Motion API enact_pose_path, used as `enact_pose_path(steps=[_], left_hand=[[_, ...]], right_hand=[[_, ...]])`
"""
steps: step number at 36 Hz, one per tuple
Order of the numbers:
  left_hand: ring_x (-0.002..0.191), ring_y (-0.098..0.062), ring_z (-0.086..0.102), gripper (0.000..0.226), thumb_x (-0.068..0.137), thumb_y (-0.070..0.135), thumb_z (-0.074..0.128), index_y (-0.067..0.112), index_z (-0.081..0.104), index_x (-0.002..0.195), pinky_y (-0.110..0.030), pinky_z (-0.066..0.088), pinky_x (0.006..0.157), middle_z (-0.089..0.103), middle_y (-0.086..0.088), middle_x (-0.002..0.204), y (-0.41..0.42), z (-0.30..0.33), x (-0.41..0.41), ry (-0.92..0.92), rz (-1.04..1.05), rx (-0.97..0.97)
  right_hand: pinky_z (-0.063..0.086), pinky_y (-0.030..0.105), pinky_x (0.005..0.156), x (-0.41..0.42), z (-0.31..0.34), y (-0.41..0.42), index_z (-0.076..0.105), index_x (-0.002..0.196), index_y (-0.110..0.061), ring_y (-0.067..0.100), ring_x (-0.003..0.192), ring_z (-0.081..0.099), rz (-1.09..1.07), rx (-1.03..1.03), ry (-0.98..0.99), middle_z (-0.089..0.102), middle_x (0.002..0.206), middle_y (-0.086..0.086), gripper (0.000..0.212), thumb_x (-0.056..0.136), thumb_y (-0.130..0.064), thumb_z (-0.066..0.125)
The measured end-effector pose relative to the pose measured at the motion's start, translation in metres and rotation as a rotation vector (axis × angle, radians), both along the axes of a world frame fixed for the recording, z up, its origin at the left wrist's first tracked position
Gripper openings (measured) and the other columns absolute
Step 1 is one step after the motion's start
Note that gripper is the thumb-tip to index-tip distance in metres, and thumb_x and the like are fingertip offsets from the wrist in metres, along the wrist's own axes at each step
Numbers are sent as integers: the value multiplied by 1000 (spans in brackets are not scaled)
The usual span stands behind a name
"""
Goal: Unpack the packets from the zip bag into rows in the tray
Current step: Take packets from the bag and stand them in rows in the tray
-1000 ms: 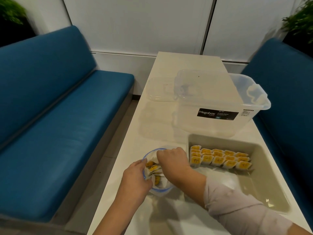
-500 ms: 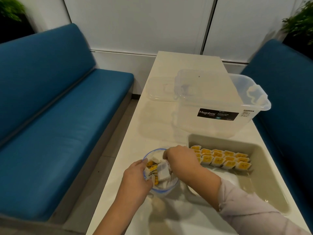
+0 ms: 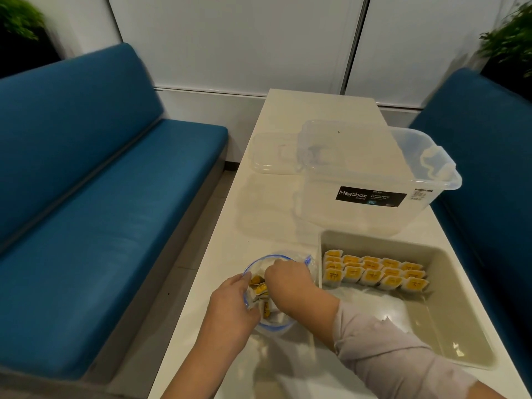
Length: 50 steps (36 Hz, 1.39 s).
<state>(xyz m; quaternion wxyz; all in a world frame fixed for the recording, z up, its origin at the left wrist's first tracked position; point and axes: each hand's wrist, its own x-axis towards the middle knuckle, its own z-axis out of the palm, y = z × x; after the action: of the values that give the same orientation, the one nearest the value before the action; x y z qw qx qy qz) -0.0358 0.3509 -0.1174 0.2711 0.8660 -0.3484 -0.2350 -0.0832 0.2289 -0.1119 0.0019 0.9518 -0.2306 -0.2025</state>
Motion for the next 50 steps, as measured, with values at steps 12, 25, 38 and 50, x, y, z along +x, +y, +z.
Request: enact_pose_path(steps=[12, 25, 38, 50], left_hand=[[104, -3, 49, 63, 77, 6, 62, 20, 46, 137, -5, 31, 84, 51, 9, 129, -1, 1, -3, 13, -1, -40], [114, -9, 51, 63, 77, 11, 66, 22, 46, 137, -10, 36, 90, 51, 8, 132, -1, 1, -2, 3, -10, -11], [112, -11, 52, 64, 77, 9, 68, 19, 46, 136, -12, 37, 89, 52, 6, 131, -2, 7, -1, -29, -16, 14], [114, -12, 52, 65, 77, 11, 67, 19, 43, 138, -9, 33, 87, 51, 5, 133, -4, 9, -3, -67, -35, 44]], right_hand=[[41, 32, 69, -1, -14, -8, 65, 104, -7, 27, 94, 62, -62, 162, -74, 64, 102, 10, 17, 92, -10, 53], [47, 26, 83, -9, 12, -20, 71, 107, -10, 23, 99, 63, -168, 400, -165, 70, 105, 9, 21, 88, -14, 63], [51, 23, 67, -35, 61, -31, 75, 88, -24, 2, 50, 52, -228, 476, -386, 66, 76, -7, 9, 81, -21, 70], [45, 20, 64, -55, 70, -28, 72, 83, -20, 8, 72, 58, -187, 414, -386, 68, 76, -6, 7, 76, -19, 71]])
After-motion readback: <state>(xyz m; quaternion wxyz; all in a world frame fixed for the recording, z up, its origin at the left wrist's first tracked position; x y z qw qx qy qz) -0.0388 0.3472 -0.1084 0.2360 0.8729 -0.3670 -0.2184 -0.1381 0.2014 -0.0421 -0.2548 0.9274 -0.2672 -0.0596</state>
